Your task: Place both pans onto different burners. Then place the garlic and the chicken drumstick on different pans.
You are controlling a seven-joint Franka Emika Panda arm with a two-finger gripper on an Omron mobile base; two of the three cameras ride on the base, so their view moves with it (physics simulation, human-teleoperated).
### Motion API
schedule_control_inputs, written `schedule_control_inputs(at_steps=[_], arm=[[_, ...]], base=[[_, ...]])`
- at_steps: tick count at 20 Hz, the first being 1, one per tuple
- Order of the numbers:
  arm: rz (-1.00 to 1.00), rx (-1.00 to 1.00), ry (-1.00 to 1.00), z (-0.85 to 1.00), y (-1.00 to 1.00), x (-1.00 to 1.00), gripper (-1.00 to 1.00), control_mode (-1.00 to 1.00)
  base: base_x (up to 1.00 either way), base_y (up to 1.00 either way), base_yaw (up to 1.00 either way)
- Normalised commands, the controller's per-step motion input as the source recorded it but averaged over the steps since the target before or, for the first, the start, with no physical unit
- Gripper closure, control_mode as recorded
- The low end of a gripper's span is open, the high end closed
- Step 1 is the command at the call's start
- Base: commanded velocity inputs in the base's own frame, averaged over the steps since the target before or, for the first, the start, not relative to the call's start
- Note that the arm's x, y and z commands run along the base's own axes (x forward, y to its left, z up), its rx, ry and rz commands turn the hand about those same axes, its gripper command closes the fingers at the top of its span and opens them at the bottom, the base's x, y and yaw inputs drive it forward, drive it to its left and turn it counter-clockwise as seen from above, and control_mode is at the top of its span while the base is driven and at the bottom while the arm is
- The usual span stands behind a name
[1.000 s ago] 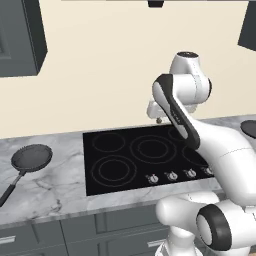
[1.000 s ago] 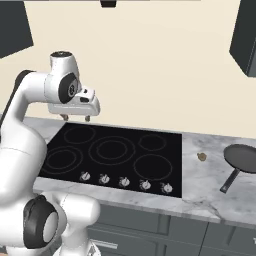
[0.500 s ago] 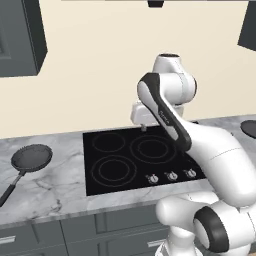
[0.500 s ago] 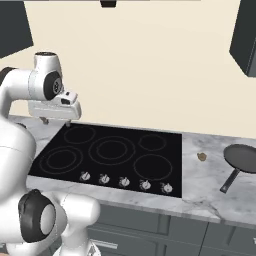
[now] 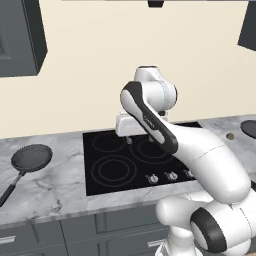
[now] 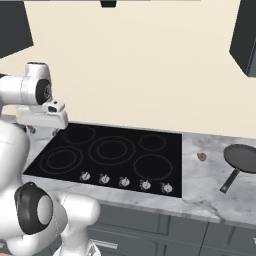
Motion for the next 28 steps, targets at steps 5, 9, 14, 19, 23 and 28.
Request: schedule_control_inputs(at_steps=[5,9,14,19,23,28], arm=[[0.00,0.00,0.09,-0.41,0.33,-0.05,-1.00,-1.00],[0.00,0.00,0.00,-0.17,0.32,-0.13,-1.00,-1.00],[0.00,-0.01,-0.06,-0.26,0.59,-0.03,-1.00,-1.00],[-0.01,0.00,-0.01,-0.24,0.69,0.10,-1.00,-1.00],[-0.01,0.00,0.02,-0.18,0.60,0.23,-1.00,-1.00],[0.00,0.00,0.00,-0.18,0.46,0.13,-1.00,-1.00]], base=[[0.00,0.00,0.00],[0.00,0.00,0.00],[0.00,0.00,0.00],[0.00,0.00,0.00],[0.00,0.00,0.00],[0.00,0.00,0.00]])
